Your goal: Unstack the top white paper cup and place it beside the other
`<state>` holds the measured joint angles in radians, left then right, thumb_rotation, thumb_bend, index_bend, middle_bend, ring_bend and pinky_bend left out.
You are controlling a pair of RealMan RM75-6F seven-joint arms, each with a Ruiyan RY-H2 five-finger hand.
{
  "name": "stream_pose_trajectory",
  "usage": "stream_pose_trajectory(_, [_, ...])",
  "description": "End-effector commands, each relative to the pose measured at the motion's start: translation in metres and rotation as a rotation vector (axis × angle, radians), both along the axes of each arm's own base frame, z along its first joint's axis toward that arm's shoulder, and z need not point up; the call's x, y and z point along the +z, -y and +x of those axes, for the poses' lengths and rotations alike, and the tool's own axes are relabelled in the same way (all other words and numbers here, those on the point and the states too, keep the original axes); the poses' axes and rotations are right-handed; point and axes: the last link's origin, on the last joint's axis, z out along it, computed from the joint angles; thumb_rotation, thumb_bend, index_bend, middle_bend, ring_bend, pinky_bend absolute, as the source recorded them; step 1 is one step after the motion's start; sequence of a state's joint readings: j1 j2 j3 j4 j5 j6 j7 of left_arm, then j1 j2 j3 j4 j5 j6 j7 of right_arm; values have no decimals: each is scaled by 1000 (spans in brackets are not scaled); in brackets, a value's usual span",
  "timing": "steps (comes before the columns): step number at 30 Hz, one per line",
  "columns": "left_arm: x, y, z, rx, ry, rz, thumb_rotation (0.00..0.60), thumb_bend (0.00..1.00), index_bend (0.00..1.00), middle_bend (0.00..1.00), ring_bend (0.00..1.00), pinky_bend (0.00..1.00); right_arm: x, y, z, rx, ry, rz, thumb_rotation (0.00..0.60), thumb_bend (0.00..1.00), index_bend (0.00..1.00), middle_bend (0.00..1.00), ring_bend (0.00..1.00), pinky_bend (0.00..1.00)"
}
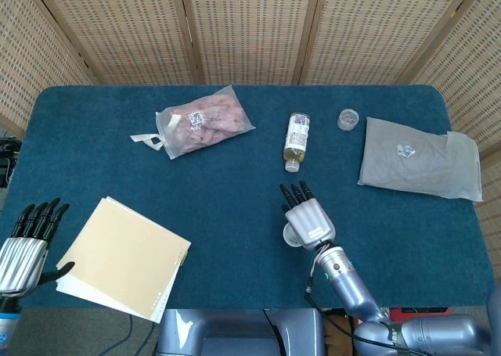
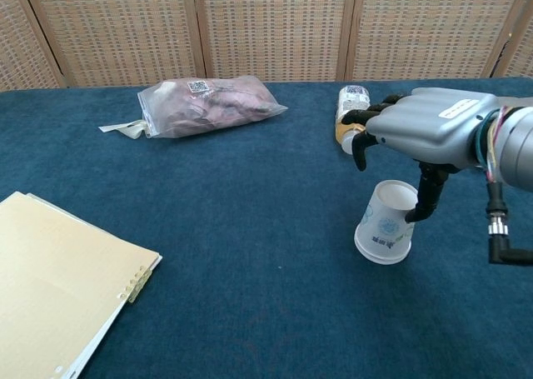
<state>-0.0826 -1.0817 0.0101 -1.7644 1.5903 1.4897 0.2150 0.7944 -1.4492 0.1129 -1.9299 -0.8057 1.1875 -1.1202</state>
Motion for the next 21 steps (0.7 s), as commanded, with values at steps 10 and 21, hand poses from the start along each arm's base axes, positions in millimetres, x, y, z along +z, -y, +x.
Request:
stream_pose_trajectory(10, [-1,0,2,-6,4,-8,600,146,0,0,0,0,0,-1,-2,-6,-8,-2,600,154,342,45,0,0])
stream_pose_trajectory(21, [0,1,2,-8,9,-5,600,146,0,0,0,0,-2,-1,-1,3,-12,-2,600,159,376,71,0,0])
